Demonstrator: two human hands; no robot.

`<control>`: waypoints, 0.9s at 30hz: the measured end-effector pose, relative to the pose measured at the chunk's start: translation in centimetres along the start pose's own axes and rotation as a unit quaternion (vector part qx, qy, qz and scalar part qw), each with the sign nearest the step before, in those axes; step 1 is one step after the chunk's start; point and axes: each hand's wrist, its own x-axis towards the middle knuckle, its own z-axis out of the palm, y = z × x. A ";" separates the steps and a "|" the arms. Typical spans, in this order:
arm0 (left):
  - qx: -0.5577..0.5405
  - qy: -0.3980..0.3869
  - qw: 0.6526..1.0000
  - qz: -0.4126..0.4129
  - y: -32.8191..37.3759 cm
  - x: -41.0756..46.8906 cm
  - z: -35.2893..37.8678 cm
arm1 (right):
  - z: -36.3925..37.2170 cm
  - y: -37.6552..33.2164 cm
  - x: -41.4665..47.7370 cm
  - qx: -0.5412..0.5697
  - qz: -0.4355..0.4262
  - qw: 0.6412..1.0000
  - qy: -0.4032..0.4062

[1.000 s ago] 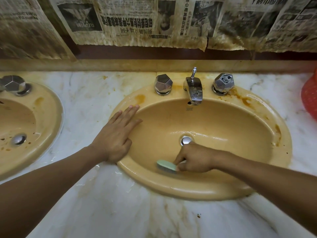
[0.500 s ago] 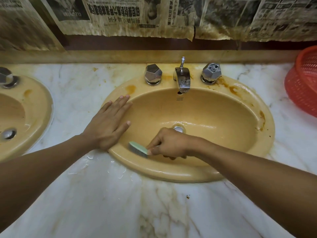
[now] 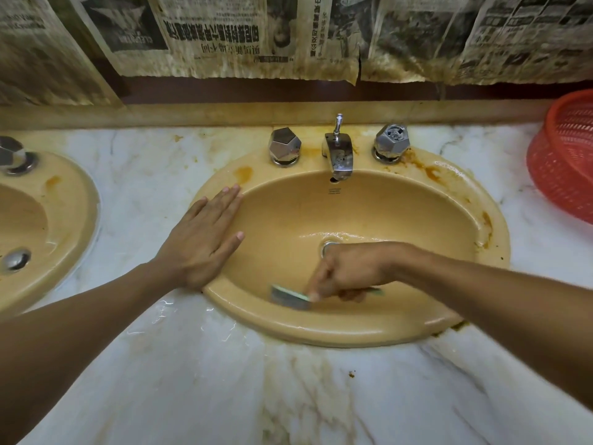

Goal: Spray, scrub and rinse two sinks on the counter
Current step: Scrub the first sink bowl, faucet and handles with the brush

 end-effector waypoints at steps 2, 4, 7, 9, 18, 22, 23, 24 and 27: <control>0.005 0.002 1.000 0.000 -0.1 0.1 0.1 | -3.1 3.0 -4.4 -0.234 0.122 0.964 -0.019; 0.010 0.003 1.000 -0.002 -0.2 0.1 0.2 | -5.9 5.1 -8.1 -0.464 0.240 0.853 0.015; 0.011 0.007 1.000 -0.003 -0.3 0.2 0.3 | -8.5 7.1 -10.1 -0.544 0.252 0.788 0.140; 0.012 0.009 1.000 -0.003 -0.3 0.3 0.4 | -7.8 8.0 -9.0 -0.585 0.219 0.767 0.148; 0.022 0.013 1.000 -0.006 -0.3 0.3 0.5 | -6.8 10.0 -1.7 -0.604 0.118 0.758 0.215; 0.021 0.019 1.000 -0.010 -0.2 0.3 0.6 | -7.6 9.1 -0.4 -0.618 0.088 0.734 0.268; 0.020 0.020 1.000 -0.011 -0.2 0.3 0.6 | -7.8 8.8 0.1 -0.606 0.090 0.729 0.305; 0.019 0.020 1.000 -0.013 -0.2 0.3 0.6 | -7.6 8.5 0.8 -0.587 0.097 0.740 0.314; 0.018 0.021 0.999 -0.016 -0.2 0.3 0.7 | -5.4 8.2 3.1 -0.534 0.087 0.809 0.228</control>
